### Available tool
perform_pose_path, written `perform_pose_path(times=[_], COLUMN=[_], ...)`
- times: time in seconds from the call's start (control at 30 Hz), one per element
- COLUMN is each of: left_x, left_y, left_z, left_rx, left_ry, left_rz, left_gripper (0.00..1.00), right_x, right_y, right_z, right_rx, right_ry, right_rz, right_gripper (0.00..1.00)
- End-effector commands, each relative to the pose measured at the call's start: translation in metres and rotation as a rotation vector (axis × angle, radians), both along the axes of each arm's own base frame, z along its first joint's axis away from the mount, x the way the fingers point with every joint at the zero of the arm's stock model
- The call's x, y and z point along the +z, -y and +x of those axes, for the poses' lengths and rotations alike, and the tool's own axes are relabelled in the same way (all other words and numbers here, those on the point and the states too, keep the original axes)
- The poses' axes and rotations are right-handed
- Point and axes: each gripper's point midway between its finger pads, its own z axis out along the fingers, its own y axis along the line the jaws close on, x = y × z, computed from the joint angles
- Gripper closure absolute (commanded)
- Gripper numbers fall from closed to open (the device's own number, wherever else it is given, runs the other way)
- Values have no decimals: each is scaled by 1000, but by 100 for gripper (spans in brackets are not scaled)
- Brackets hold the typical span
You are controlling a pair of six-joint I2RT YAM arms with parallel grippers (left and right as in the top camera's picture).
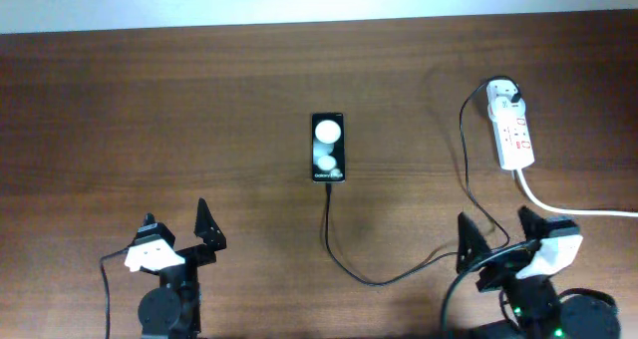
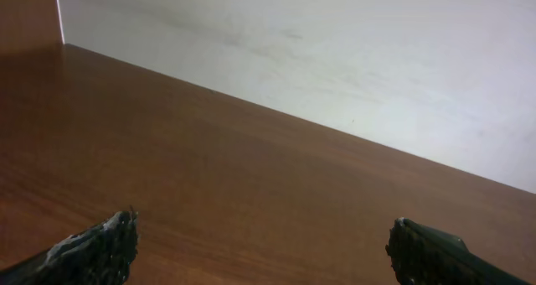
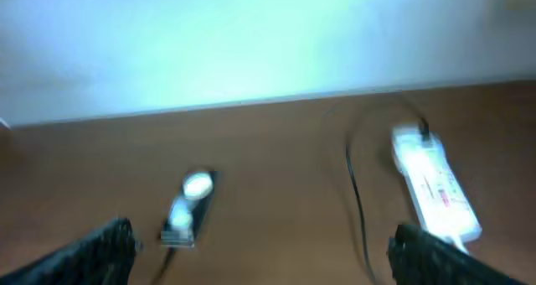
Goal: Plug charger to phone and switch on socket
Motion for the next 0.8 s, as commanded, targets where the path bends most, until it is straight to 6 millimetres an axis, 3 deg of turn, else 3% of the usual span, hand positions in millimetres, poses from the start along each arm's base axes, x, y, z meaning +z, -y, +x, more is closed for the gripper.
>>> perform_pose_path(times=[0.0, 0.3, 0.47, 0.63, 0.77], left_x=[-2, -2, -2, -2, -2], left_y=[-2, -2, -2, -2, -2], left_z=[0, 0, 0, 0, 0], left_rx=[8, 9, 9, 9, 9], left_ry=[-1, -1, -1, -1, -1], left_rz=[-1, -1, -1, -1, -1], left_gripper=[1, 1, 1, 1, 1], right_x=[-11, -61, -82, -81, -57], right_y=[-17, -21, -21, -13, -12], right_z=[13, 48, 56, 57, 55], right_rx=[97, 87, 81, 36, 28], right_ry=[98, 244, 260, 260, 357], right_rz=[-35, -19, -15, -18, -6], right_gripper=[1, 1, 1, 2, 1])
